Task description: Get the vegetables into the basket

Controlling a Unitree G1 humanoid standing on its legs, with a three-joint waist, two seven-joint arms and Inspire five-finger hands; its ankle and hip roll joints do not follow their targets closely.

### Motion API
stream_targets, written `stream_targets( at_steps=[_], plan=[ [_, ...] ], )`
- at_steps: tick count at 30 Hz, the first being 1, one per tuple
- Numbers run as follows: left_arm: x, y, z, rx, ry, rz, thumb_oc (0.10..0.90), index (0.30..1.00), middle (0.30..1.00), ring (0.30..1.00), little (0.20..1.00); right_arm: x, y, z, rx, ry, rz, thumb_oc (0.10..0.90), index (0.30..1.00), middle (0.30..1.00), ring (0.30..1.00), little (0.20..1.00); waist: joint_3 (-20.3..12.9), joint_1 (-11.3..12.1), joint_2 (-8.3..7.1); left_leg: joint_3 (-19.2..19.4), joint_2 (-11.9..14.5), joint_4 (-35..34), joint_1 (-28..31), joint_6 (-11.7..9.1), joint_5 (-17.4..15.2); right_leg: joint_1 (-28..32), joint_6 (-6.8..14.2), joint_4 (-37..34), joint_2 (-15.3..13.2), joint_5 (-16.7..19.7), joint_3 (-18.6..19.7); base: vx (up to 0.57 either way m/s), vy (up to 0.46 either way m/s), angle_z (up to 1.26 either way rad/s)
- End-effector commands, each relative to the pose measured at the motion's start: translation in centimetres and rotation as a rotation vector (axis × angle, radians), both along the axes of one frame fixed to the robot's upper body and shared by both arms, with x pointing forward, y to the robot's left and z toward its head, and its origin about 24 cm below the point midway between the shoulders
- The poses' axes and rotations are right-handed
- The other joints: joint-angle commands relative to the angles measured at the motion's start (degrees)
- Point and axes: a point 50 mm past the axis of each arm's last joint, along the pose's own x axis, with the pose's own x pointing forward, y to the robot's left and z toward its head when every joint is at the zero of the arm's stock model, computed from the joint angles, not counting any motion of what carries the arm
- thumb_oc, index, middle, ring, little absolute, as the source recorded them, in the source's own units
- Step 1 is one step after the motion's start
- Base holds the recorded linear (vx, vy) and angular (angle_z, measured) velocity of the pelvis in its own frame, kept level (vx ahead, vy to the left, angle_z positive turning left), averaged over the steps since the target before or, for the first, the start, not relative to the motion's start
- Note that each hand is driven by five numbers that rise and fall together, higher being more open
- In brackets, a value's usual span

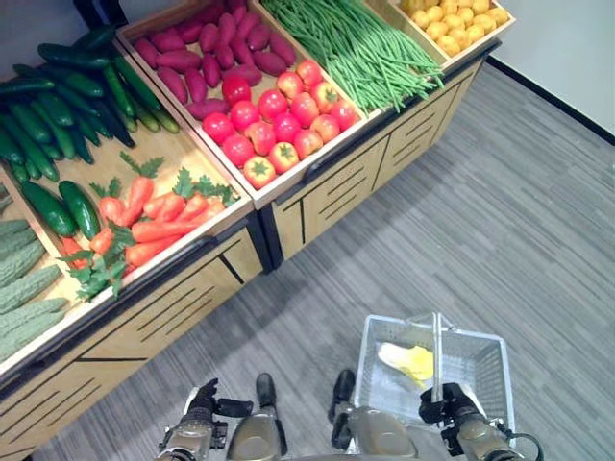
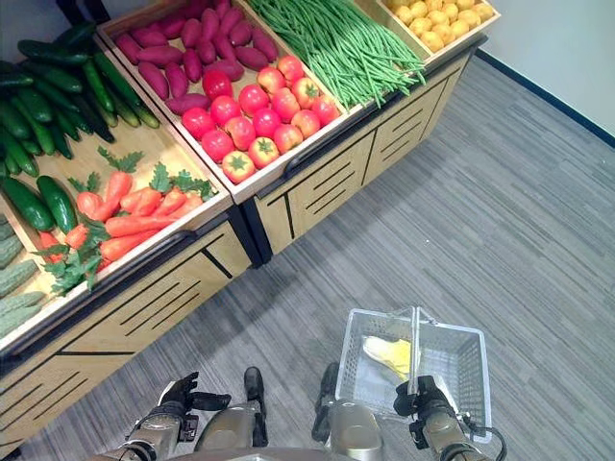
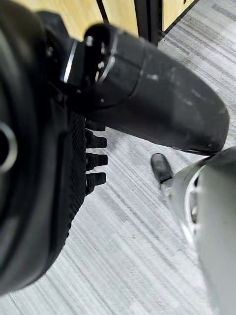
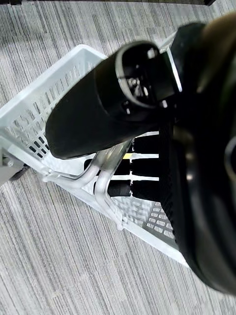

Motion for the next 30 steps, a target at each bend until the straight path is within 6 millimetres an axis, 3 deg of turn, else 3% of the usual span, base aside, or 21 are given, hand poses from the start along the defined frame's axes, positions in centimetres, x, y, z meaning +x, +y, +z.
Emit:
stream_targets(
  at_steps=[1, 6, 7, 8, 10, 13, 16, 19, 20, 24, 28, 30],
  plan=[
    [-1.3, 2.0, 0.1, 0.059, 0.036, 0.008, 0.9, 1.0, 1.0, 1.0, 1.0, -1.5, 0.8, -0.8, 0.011, 0.085, 0.079, 0.4, 0.3, 0.3, 0.3, 0.3, -1.7, 2.0, -3.03, -2.8, -0.1, 2.7, -3.7, -0.1, -2.0, 2.2, 7.0, 1.3, -4.7, 0.8, 7.8, 0.09, 0.212, -0.02],
    [-0.9, 2.3, 0.4, 0.062, 0.012, 0.027, 0.9, 1.0, 1.0, 1.0, 1.0, -0.6, 2.0, -0.8, 0.035, 0.066, 0.122, 0.4, 0.3, 0.3, 0.3, 0.3, -1.6, 3.2, -4.52, -3.1, -1.7, 2.6, -3.5, 1.5, -3.5, 1.6, 8.8, 3.3, -6.5, 5.0, 8.2, 0.07, 0.157, 0.11],
    [-0.9, 2.4, 0.4, 0.066, 0.01, 0.028, 0.9, 1.0, 1.0, 1.0, 1.0, -0.3, 2.1, -0.7, 0.035, 0.056, 0.123, 0.4, 0.3, 0.3, 0.3, 0.3, -1.5, 3.4, -4.47, -3.2, -1.8, 2.3, -3.3, 1.8, -3.4, 1.0, 9.0, 6.1, -6.5, 5.1, 8.5, 0.12, 0.176, 0.03],
    [-0.7, 2.5, 0.5, 0.073, 0.008, 0.007, 0.9, 1.0, 1.0, 1.0, 1.0, -0.2, 1.9, -0.7, 0.036, 0.056, 0.121, 0.4, 0.3, 0.3, 0.3, 0.3, -0.7, 3.1, -3.62, -5.5, -2.3, 1.4, -1.7, 2.5, -3.4, -2.0, 8.8, 12.9, -4.8, 6.5, 12.4, 0.14, 0.146, 0.08],
    [-0.7, 2.6, 0.5, 0.072, 0.007, 0.003, 0.9, 1.0, 1.0, 1.0, 1.0, -0.2, 1.9, -0.7, 0.036, 0.059, 0.123, 0.4, 0.3, 0.3, 0.3, 0.3, -0.8, 3.0, -3.33, -6.2, -2.3, 1.2, -1.3, 2.5, -3.4, -2.7, 8.5, 13.2, -4.3, 6.5, 12.9, 0.1, 0.052, 0.42],
    [-0.5, 2.9, 0.7, 0.079, 0.003, 0.014, 0.9, 1.0, 1.0, 1.0, 1.0, -0.2, 1.8, -0.7, 0.039, 0.054, 0.102, 0.4, 0.3, 0.3, 0.3, 0.3, -0.5, 2.0, -2.87, -8.7, -1.9, 0.7, 0.7, 1.6, -4.0, -4.9, 7.7, 7.5, -4.1, 5.1, 14.9, 0.2, -0.09, 0.68],
    [-0.7, 3.0, 0.6, 0.086, 0.014, 0.02, 0.9, 1.0, 1.0, 1.0, 1.0, -0.5, 1.7, -0.8, 0.042, 0.066, 0.091, 0.4, 0.3, 0.3, 0.3, 0.3, -0.2, 0.7, -2.97, -12.4, -1.3, 1.0, 2.9, 0.1, -5.7, -7.1, 8.8, 0.3, -5.0, 7.3, 19.1, 0.25, -0.194, 0.54],
    [-1.1, 3.4, 0.6, 0.093, 0.029, 0.027, 0.9, 1.0, 1.0, 1.0, 1.0, -0.6, 1.9, -0.8, 0.051, 0.062, 0.095, 0.4, 0.3, 0.3, 0.3, 0.3, -0.3, 0.0, -3.14, -14.5, -0.7, 0.7, 4.0, -0.5, -6.2, -7.8, 9.2, -0.2, -4.5, 7.7, 22.1, 0.17, -0.172, 0.73],
    [-1.3, 3.4, 0.5, 0.089, 0.032, 0.032, 0.9, 1.0, 1.0, 1.0, 1.0, -0.7, 2.1, -0.9, 0.054, 0.064, 0.102, 0.4, 0.3, 0.3, 0.3, 0.3, -0.6, 0.2, -3.28, -15.2, -0.1, 0.7, 4.4, -1.1, -6.1, -6.9, 9.0, 0.0, -4.0, 5.8, 21.7, 0.14, -0.207, 1.04],
    [-1.7, 3.1, 0.3, 0.079, 0.048, 0.033, 0.9, 1.0, 1.0, 1.0, 1.0, -0.6, 1.6, -0.7, 0.035, 0.074, 0.125, 0.4, 0.3, 0.3, 0.3, 0.3, -1.5, 0.5, -2.98, -16.5, 2.3, -1.0, 4.5, -2.6, -4.4, -5.0, 7.5, -1.6, -2.4, 4.8, 19.0, 0.09, -0.281, 0.57],
    [-1.2, 2.3, 0.2, 0.056, 0.018, 0.049, 0.9, 1.0, 1.0, 1.0, 1.0, -0.4, 0.4, -0.3, -0.008, 0.069, 0.135, 0.4, 0.3, 0.3, 0.3, 0.3, -1.8, 1.0, -1.76, -18.2, 4.3, -1.0, 2.9, -4.3, -2.1, -3.5, 6.1, -2.5, -1.1, 3.4, 15.7, 0.04, -0.25, 0.2],
    [-0.5, 1.7, 0.3, 0.05, 0.004, 0.022, 0.9, 1.0, 1.0, 1.0, 1.0, -0.5, -0.2, -0.1, -0.019, 0.063, 0.119, 0.4, 0.3, 0.3, 0.3, 0.3, -1.6, 0.7, -1.25, -17.1, 4.8, -0.8, 1.5, -4.7, -0.8, -3.1, 5.7, -2.2, -1.6, 3.0, 13.9, -0.02, -0.144, 0.52]
  ],
)
